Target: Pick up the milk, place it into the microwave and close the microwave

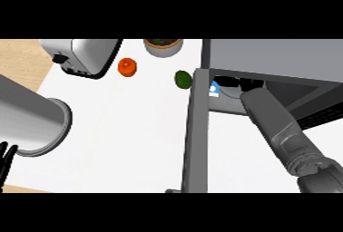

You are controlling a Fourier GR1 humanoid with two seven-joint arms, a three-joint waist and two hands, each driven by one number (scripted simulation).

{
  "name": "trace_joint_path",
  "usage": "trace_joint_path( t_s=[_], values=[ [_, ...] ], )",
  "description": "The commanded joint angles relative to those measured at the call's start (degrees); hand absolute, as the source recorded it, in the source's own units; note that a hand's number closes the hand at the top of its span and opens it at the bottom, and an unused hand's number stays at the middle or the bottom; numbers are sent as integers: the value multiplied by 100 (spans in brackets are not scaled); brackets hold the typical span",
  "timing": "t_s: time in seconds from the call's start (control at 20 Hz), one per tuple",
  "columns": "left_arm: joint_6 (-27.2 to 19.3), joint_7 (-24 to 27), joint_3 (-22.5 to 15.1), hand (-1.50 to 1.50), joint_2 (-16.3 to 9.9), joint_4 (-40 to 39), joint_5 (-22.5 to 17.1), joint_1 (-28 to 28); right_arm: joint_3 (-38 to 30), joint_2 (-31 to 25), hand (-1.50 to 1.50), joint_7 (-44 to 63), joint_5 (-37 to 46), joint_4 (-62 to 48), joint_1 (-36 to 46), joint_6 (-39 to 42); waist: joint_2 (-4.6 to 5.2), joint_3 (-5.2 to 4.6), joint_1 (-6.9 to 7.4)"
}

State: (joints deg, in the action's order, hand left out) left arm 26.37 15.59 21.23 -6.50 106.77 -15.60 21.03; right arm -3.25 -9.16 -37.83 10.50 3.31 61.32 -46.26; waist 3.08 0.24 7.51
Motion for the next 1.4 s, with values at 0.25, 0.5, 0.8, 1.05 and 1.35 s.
trace_joint_path(
  t_s=[0.25, 0.5, 0.8, 1.05, 1.35],
  values=[
    [66, 384, 2, -150, 193, -91, 187, 252, -223, -25, -150, -307, -189, 139, -280, 347, -81, -6, -160],
    [-108, 329, -226, -150, 444, 92, 456, 302, -322, -187, -150, -493, -281, 236, -330, 1013, -123, -4, -292],
    [72, 317, -39, -150, 297, 181, 277, 465, -498, 107, -150, -1053, -480, 444, -640, 1770, -187, -10, -405],
    [315, 581, -343, -150, 613, 492, 565, 1079, -742, 327, -150, -1356, -742, 520, -1110, 2071, -238, -14, -492],
    [602, 428, -600, -150, 553, 390, 470, 903, -716, 615, -150, -1780, -857, 839, -1664, 2984, -302, -22, -688]
  ],
)
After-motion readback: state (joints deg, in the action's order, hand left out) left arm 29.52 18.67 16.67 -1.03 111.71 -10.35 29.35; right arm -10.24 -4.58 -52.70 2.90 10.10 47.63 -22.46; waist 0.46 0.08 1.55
